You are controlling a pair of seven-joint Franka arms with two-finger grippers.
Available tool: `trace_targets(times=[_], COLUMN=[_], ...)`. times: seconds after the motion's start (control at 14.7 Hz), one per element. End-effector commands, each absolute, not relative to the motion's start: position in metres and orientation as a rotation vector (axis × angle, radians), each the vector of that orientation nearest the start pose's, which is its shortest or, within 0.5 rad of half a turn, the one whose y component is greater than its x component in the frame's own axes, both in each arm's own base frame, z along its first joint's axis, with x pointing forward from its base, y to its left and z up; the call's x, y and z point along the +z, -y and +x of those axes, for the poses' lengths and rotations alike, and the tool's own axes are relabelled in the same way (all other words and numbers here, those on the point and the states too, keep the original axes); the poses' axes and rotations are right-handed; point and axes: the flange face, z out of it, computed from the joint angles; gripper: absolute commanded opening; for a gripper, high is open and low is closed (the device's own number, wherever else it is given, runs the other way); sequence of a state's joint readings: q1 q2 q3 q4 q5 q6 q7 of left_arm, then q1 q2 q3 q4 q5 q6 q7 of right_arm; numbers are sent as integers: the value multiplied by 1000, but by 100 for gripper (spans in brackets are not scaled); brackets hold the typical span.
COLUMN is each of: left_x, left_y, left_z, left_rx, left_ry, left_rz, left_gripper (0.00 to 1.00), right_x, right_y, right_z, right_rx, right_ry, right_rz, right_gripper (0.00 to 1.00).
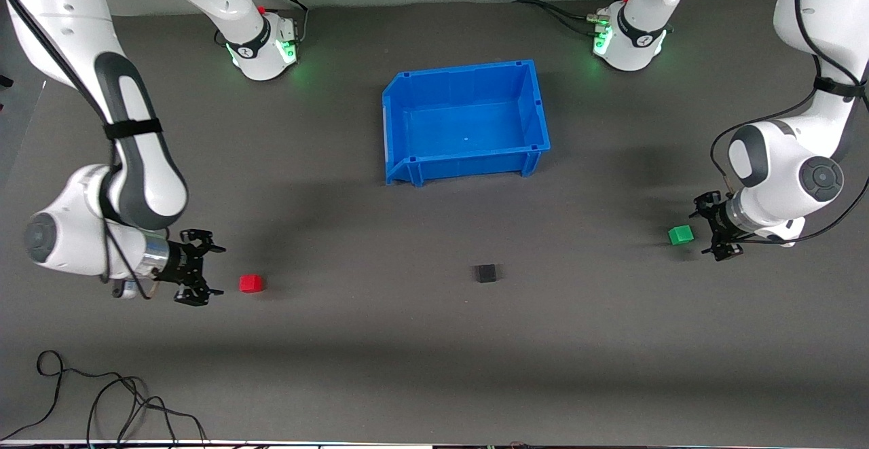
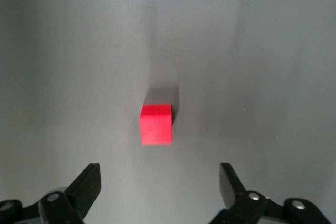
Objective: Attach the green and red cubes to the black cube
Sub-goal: 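Lower the right gripper onto the red cube while the left gripper reaches the green cube, then close the right gripper on the red cube while the left gripper grips green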
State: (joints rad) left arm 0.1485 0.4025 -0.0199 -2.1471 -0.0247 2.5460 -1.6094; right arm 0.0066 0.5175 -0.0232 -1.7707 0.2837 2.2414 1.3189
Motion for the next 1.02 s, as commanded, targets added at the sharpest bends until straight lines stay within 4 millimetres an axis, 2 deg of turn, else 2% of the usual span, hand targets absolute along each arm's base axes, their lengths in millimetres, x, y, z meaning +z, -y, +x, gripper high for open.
trace_targets(times=[0.0, 0.2, 0.27, 0.34, 0.48, 0.54, 0.61, 0.75, 0.81, 0.88, 0.95], left_x=[194, 189, 188, 187, 186, 187, 186, 183, 182, 183, 186], left_y=[-67, -62, -54, -46, -47, -46, -44, -44, -44, -46, -46], left_z=[564, 563, 563, 563, 561, 560, 559, 559, 558, 559, 561], left_rx=[-3, -3, -4, -4, -4, 7, 15, 25, 34, 35, 42], left_ry=[-2430, -2426, -2411, -2396, -2380, -2369, -2359, -2345, -2335, -2336, -2333], left_rz=[1950, 1955, 1976, 1995, 2020, 2031, 2040, 2072, 2091, 2092, 2089], left_gripper=[91, 83, 83, 79, 52, 30, 28, 29, 28, 21, 14], right_x=[231, 201, 197, 197, 192, 193, 189, 186, 184, 184, 183], right_y=[4, 6, 7, 8, 9, 10, 9, 9, 9, 9, 8], right_z=[643, 643, 643, 643, 645, 646, 646, 648, 648, 648, 648], right_rx=[225, 246, 240, 237, 234, 213, 208, 200, 204, 202, 203], right_ry=[-2031, -2006, -2007, -2007, -2010, -2010, -2010, -2011, -2013, -2013, -2011], right_rz=[-2166, -2130, -2130, -2130, -2128, -2122, -2123, -2122, -2123, -2122, -2123], right_gripper=[100, 100, 100, 100, 100, 100, 100, 100, 97, 89, 76])
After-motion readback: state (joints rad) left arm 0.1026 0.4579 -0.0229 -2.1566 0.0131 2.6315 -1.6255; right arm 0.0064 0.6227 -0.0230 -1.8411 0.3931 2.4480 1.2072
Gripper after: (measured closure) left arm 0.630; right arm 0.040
